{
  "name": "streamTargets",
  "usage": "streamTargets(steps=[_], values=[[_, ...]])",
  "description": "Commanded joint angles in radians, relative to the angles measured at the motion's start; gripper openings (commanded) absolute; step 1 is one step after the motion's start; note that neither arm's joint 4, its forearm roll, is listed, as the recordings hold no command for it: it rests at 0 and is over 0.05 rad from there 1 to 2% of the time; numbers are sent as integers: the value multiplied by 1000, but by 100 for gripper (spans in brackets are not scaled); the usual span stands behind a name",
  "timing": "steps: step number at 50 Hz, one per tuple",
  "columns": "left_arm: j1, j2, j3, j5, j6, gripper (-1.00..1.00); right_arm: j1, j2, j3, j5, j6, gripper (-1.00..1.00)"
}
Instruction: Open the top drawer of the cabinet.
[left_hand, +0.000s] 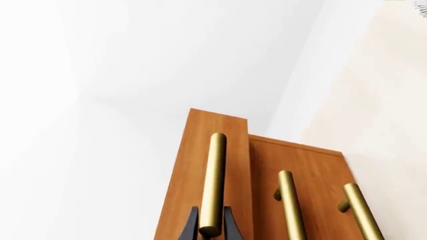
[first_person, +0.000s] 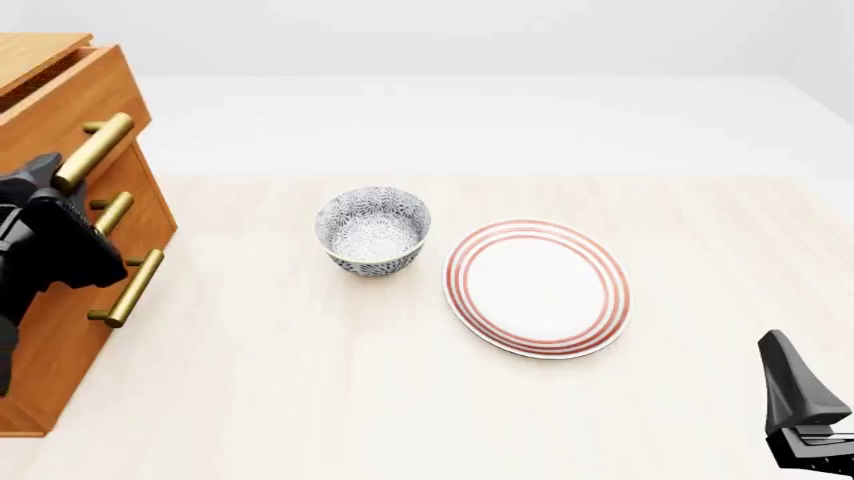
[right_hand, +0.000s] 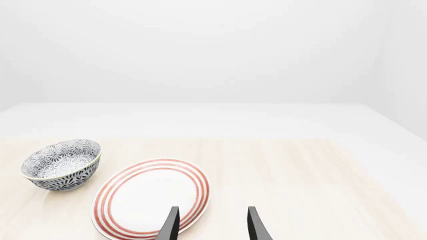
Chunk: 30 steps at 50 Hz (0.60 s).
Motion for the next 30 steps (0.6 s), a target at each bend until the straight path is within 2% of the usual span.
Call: streamTargets(steps=[1, 14, 30], values=[[-50, 14, 34, 31, 34, -100, 0, 0, 1, -1, 1, 100], [-98, -2, 63, 12, 58, -100, -1, 0, 1, -1, 1, 100], [-143, 23, 56, -11, 76, -100, 0, 0, 1, -1, 1, 100]])
